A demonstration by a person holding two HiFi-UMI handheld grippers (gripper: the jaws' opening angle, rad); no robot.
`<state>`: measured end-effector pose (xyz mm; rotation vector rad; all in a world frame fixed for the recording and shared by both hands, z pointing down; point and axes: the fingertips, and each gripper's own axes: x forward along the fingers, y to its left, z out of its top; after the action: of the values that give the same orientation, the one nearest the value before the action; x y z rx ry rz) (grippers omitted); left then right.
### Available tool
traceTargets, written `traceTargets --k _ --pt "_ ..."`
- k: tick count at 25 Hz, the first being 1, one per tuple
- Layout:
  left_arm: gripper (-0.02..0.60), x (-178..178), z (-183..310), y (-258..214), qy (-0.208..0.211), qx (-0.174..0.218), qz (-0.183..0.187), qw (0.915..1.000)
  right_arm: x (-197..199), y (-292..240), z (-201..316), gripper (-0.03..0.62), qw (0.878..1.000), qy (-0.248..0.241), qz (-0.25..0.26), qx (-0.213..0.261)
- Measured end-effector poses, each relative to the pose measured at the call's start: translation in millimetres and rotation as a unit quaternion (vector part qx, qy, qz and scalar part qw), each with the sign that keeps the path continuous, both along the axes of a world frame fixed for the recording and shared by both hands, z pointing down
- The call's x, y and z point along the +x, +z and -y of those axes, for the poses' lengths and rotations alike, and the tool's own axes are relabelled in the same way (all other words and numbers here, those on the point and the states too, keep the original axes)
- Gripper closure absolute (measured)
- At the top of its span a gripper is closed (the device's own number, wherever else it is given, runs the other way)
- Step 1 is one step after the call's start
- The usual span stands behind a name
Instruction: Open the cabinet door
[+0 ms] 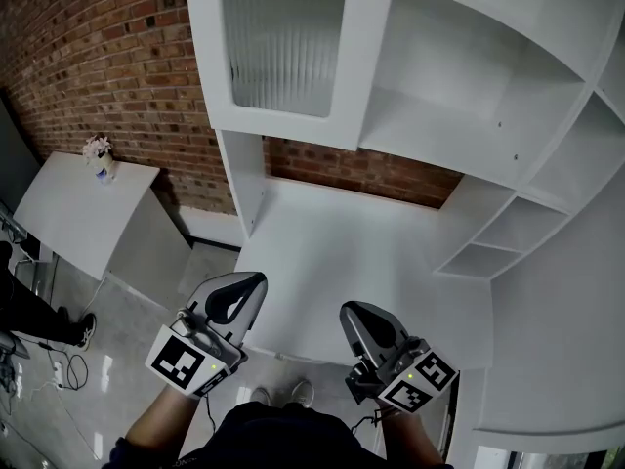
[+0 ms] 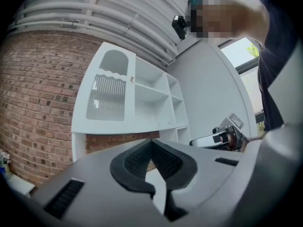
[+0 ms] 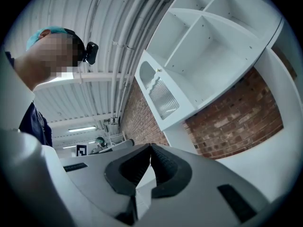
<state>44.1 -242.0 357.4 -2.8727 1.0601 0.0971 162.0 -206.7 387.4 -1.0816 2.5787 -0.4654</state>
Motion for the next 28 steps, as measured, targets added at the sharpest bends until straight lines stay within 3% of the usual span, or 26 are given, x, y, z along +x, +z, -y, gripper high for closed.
traceTargets --k 7,13,22,28 --pt "0.575 27 27 -27 0.033 0.046 0.035 0.9978 6 -21 25 0.568 1.000 0.006 0.006 0.029" --pt "0.575 36 61 -79 0.055 0.113 0.025 0.9917 3 -59 55 0.568 0.996 0.037 -0.014 0.079" --pt "0.574 51 103 -142 0.097 0.211 0.040 0.9718 1 -119 96 0.568 0.985 0.090 -0.033 0.141" --pt "0.574 60 132 -184 0.082 0.277 0.064 0.9554 5 -148 110 0.568 0.978 0.113 -0.046 0.171"
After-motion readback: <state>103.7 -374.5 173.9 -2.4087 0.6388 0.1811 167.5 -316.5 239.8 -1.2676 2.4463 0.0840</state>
